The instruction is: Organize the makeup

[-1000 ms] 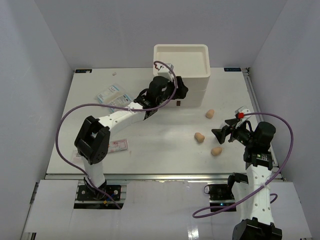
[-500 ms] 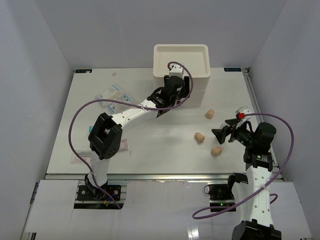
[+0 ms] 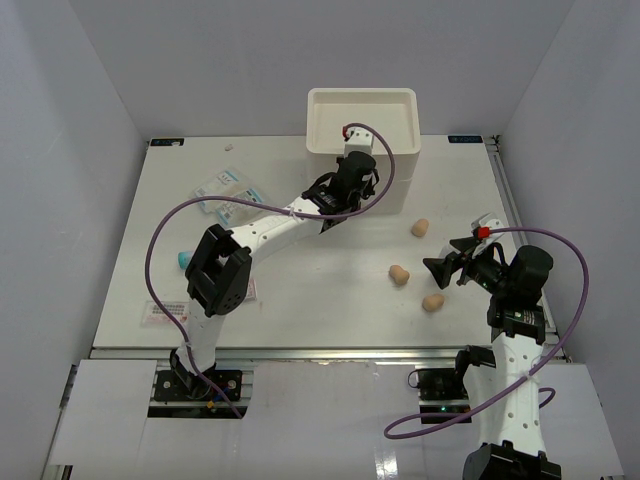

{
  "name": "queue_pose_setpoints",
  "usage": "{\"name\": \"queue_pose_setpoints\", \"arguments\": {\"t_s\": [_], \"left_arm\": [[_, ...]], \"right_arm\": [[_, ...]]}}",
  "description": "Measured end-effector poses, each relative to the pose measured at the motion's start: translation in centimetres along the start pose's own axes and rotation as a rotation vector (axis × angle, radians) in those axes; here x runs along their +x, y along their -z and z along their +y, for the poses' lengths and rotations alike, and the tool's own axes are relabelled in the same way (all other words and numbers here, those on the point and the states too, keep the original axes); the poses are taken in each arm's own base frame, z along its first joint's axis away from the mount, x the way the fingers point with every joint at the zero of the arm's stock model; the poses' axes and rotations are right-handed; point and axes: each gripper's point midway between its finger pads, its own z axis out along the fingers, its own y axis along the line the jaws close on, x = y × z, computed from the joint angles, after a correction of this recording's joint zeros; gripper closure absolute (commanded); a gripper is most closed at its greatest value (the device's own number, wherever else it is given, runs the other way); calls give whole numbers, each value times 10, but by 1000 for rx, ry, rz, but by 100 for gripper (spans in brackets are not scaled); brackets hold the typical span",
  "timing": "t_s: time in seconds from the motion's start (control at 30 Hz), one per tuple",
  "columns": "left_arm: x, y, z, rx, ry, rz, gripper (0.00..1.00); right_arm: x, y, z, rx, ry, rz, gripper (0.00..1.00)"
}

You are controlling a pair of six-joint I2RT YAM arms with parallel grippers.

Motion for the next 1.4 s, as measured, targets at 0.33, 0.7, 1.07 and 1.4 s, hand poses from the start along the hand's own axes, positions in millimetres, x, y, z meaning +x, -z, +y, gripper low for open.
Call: {"name": "queue_pose_setpoints", "arguments": {"t_s": [0.33,0.7,1.07,1.4], "left_arm": [[1,3,-4,9,-3,2,100],[19,55,-15,96,10,43,100],[45,115,-26,206,72,102,100],[45,121,-27,223,104,111,25]], "right_arm": [[-1,0,2,-10,-1,-3,10],[-1,0,3,-14,2,-5,10],[-4,1,9,-44,19,-20,10],[-8,4,23,-126,89,-44,10]]}}
